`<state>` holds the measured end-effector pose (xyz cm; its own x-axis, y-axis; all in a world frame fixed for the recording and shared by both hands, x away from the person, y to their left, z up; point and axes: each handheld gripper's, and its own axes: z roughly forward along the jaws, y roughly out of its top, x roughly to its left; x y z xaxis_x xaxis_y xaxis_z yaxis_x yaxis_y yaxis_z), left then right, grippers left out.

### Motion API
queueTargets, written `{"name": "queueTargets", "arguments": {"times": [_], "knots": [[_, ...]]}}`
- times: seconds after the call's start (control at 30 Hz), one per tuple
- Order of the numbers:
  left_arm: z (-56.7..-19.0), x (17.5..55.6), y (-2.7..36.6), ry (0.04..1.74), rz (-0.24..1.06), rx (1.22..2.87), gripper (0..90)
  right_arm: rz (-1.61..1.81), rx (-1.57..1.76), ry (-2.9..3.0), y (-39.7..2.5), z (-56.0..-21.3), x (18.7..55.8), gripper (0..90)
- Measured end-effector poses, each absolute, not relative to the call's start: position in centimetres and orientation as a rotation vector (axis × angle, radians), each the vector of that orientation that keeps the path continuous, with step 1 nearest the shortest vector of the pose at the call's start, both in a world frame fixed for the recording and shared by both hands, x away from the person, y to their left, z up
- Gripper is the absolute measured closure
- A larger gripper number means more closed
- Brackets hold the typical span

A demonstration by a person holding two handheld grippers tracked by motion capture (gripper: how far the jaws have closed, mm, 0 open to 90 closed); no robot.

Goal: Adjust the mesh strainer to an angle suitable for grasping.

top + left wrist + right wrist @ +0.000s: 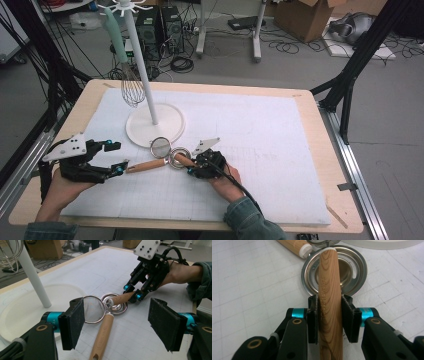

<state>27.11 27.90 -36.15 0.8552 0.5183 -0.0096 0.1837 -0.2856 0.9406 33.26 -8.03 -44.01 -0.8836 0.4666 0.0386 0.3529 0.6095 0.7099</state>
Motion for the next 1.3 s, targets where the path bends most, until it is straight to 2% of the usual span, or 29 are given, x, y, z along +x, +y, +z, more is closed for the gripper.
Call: {"name": "queueTargets", "arguments": {"times": [0.2, 0.57, 0.8, 1.07, 1.3], "knots": [[-36.2, 27.1, 27.8, 0.525, 0.353, 1.865, 29.8, 1.13, 0.646, 2.669, -7.3, -43.7, 33.2, 61.7], [-36.1, 27.0, 28.1, 0.525, 0.355, 1.86, 29.8, 1.092, 0.581, 2.629, -5.9, -43.3, 33.3, 59.6], [-36.0, 26.9, 28.1, 0.525, 0.355, 1.857, 29.8, 1.082, 0.576, 2.655, -4.8, -43.5, 34.0, 60.6], [-36.0, 26.9, 28.2, 0.524, 0.354, 1.856, 29.8, 1.09, 0.581, 2.679, -4.3, -43.9, 34.2, 68.0], [-36.0, 26.9, 28.3, 0.526, 0.357, 1.856, 29.8, 1.107, 0.583, 2.677, -4.4, -43.7, 34.2, 69.0]]}}
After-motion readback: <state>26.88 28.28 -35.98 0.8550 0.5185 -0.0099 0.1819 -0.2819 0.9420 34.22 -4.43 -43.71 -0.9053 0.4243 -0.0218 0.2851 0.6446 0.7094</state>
